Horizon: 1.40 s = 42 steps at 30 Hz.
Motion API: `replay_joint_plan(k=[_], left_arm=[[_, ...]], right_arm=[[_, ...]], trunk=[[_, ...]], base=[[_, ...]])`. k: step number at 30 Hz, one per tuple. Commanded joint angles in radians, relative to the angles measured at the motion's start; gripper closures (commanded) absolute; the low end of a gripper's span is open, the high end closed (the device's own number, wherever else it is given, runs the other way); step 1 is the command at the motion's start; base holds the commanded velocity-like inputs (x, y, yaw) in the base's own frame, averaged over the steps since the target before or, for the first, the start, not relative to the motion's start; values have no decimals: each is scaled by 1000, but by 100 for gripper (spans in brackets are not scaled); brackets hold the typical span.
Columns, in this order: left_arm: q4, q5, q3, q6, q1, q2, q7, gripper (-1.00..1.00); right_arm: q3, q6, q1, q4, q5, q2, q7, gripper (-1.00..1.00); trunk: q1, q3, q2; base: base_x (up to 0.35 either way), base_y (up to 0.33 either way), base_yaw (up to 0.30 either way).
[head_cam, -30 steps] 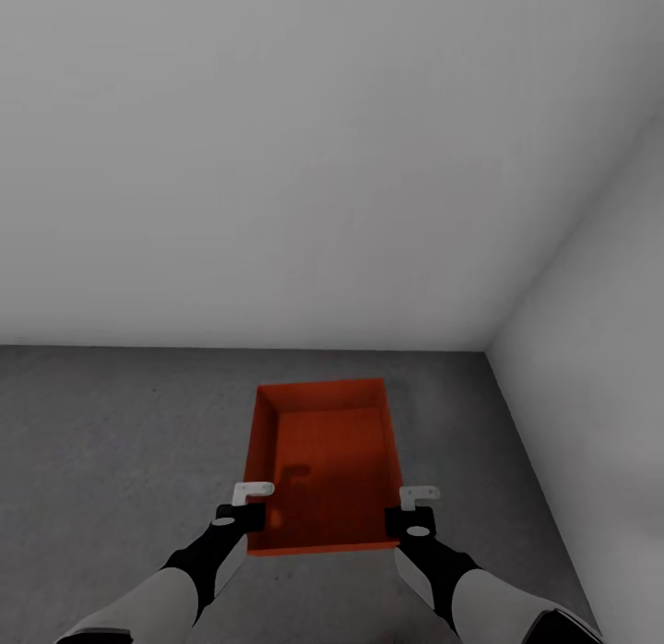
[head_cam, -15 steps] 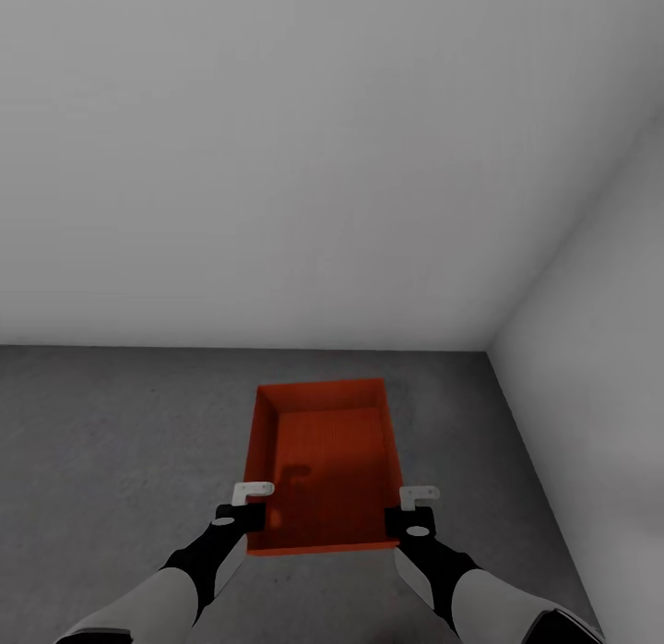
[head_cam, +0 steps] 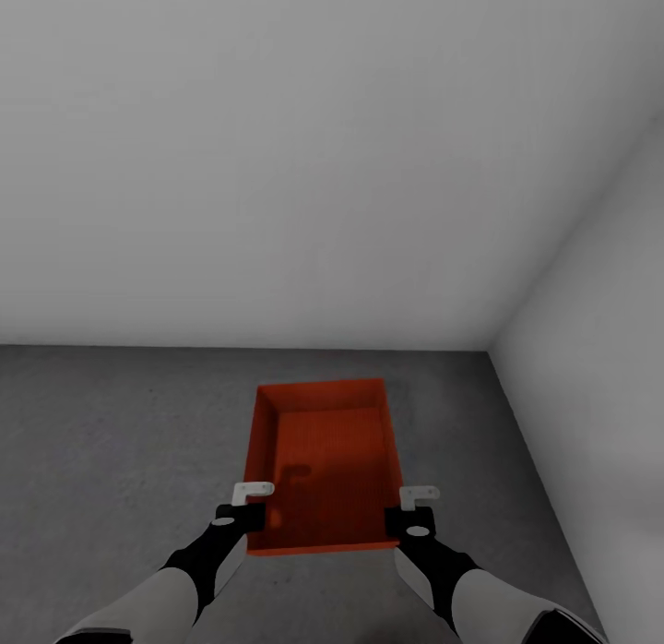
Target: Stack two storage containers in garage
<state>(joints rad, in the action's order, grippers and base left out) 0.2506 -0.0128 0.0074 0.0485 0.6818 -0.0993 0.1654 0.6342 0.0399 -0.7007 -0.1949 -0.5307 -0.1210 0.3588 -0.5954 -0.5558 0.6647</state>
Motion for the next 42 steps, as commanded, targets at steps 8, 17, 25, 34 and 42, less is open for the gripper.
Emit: replay_joint_plan(k=[8, 17, 25, 34, 42], left_arm=[[7, 30, 25, 4, 1, 67, -4, 100], [7, 30, 25, 4, 1, 67, -4, 100], [7, 30, 25, 4, 1, 67, -4, 100], [7, 30, 25, 4, 1, 66, -4, 100], [7, 30, 25, 4, 1, 66, -4, 100]], right_arm=[[-31, 2, 0, 0, -40, 60, -63, 100], [-31, 2, 0, 0, -40, 60, -63, 100], [-31, 2, 0, 0, -40, 60, -63, 100], [-31, 2, 0, 0, -40, 61, -63, 100], [-31, 2, 0, 0, -40, 61, -63, 100]], trunk=[[-31, -26, 57], [-65, -54, 120], [-96, -79, 176], [-131, -108, 239], [-161, -133, 295]], base=[[0, 0, 0], [0, 0, 0], [0, 0, 0], [0, 0, 0], [0, 0, 0]])
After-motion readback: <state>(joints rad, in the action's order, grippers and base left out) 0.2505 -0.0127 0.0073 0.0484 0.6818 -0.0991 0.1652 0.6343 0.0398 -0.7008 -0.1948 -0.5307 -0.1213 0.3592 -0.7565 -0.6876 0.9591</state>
